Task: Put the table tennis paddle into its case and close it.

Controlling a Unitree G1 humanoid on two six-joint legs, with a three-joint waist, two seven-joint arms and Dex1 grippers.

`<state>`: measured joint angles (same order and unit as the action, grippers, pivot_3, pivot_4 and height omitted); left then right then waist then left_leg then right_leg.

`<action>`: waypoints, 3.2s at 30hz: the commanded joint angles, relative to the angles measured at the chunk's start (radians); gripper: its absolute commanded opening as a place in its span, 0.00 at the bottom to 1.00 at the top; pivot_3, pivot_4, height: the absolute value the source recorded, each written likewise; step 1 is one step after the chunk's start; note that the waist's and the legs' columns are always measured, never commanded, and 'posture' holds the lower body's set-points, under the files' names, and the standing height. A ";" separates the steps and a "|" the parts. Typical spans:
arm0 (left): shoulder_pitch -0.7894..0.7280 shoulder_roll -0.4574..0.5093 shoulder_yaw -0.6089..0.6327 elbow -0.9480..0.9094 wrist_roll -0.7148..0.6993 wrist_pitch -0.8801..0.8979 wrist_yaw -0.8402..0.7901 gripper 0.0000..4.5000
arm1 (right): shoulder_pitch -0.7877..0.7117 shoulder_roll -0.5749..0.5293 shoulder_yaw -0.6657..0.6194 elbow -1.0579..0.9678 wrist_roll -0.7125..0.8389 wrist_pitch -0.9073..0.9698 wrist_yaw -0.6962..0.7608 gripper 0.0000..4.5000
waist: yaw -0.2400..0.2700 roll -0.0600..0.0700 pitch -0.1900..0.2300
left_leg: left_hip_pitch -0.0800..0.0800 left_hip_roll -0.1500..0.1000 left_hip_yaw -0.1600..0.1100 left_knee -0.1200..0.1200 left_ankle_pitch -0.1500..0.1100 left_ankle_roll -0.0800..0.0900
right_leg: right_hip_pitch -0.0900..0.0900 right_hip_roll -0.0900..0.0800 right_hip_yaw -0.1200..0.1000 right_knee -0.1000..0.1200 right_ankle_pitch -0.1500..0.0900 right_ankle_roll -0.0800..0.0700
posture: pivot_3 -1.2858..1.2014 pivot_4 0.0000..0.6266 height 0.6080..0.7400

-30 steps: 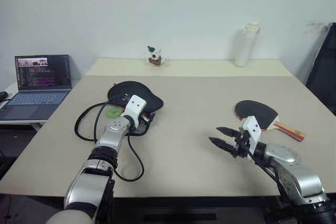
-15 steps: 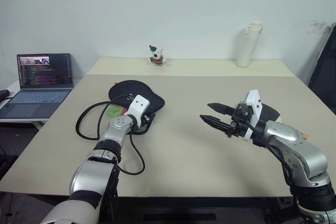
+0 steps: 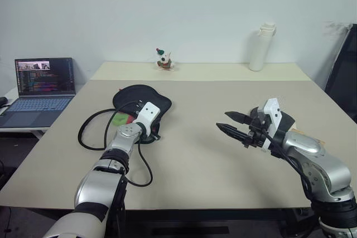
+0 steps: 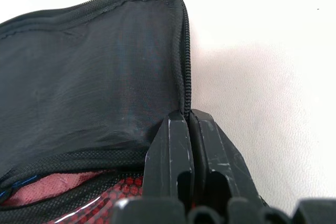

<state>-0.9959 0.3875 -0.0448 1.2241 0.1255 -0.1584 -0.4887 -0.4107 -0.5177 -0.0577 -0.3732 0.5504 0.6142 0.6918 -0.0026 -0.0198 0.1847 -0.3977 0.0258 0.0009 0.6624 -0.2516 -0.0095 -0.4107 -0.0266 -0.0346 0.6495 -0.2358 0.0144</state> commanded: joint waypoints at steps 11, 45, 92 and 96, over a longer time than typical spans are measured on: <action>0.088 -0.134 -0.151 -0.298 -0.100 -0.120 -0.801 0.01 | 0.019 -0.073 -0.086 -0.076 0.036 0.010 -0.006 0.63 | 0.022 0.000 0.000 | -0.003 -0.001 0.001 0.000 0.000 0.000 | 0.000 -0.002 0.000 -0.003 0.003 -0.005 | 0.52 0.24 1.00; 0.473 0.198 -0.135 -1.189 -0.463 0.385 -0.854 0.70 | 0.023 -0.078 -0.035 -0.069 0.065 0.066 -0.054 0.63 | -0.001 0.001 -0.001 | 0.001 0.004 0.001 0.000 0.000 0.001 | -0.001 0.006 0.009 0.000 0.000 -0.004 | 0.52 0.24 1.00; 0.577 0.300 0.120 -1.330 -0.607 0.612 -0.564 0.71 | -0.467 0.267 0.049 1.155 -0.389 -0.339 -0.224 0.59 | -0.025 0.001 -0.001 | 0.000 0.003 0.010 -0.001 -0.001 0.001 | -0.011 0.006 0.023 0.008 0.004 -0.008 | 0.52 0.24 1.00; 0.579 0.295 0.118 -1.336 -0.607 0.611 -0.546 0.71 | -0.479 0.306 0.063 1.152 -0.396 -0.339 -0.202 0.36 | -0.027 0.001 -0.001 | 0.001 0.004 0.010 -0.001 -0.001 0.001 | -0.011 0.006 0.024 0.008 0.004 -0.008 | 0.52 0.24 1.00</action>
<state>-0.4008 0.6753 0.0480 -0.0835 -0.4692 0.4595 -1.0380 -0.8552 -0.2204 0.0030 0.7962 0.1568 0.2941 0.4758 -0.0295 -0.0190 0.1842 -0.3969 0.0294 0.0111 0.6616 -0.2522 -0.0085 -0.4222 -0.0204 -0.0108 0.6578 -0.2320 0.0060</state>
